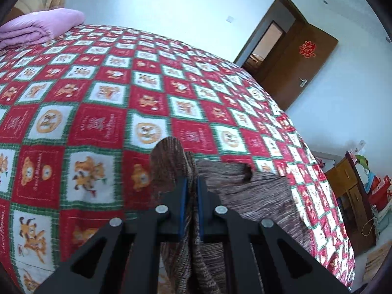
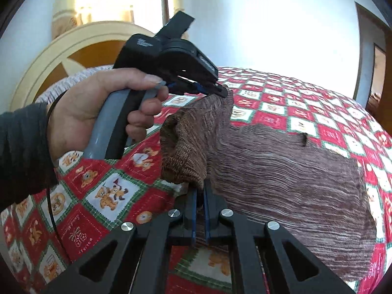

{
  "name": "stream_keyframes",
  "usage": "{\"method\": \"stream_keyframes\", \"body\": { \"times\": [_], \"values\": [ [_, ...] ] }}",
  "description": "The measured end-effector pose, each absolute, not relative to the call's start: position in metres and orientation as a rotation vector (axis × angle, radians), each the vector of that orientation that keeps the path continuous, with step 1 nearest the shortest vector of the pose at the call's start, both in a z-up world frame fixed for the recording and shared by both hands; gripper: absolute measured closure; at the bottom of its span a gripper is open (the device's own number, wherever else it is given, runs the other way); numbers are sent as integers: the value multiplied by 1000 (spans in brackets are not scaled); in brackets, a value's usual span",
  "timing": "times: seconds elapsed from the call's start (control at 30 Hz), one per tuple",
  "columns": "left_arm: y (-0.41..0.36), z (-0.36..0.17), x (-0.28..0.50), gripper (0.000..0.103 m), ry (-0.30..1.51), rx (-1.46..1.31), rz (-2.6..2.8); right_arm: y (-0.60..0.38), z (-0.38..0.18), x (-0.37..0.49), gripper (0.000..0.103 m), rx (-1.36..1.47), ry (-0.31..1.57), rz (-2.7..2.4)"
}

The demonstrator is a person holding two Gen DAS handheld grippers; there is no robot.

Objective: Fold small clothes

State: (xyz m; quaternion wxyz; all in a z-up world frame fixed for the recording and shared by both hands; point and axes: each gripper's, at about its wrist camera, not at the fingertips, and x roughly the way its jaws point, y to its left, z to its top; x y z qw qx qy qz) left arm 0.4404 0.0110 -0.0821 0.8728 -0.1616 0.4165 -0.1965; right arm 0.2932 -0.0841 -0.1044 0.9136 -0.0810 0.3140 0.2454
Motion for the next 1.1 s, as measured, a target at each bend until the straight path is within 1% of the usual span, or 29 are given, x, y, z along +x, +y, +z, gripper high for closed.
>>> {"method": "stream_keyframes", "body": {
  "times": [0.27, 0.6, 0.87, 1.1],
  "values": [
    [-25, -65, 439, 95, 843, -327, -467, -129, -96, 298, 99, -44, 658, 476],
    [-63, -54, 437, 95, 834, -315, -532, -171, -84, 289, 99, 8, 623, 416],
    [-106, -44, 432, 95, 827, -290, -592, -214, -82, 279, 99, 27, 640, 360],
    [-145, -45, 429, 95, 841, -278, -637, -257, -82, 271, 99, 100, 643, 308]
  ]
}}
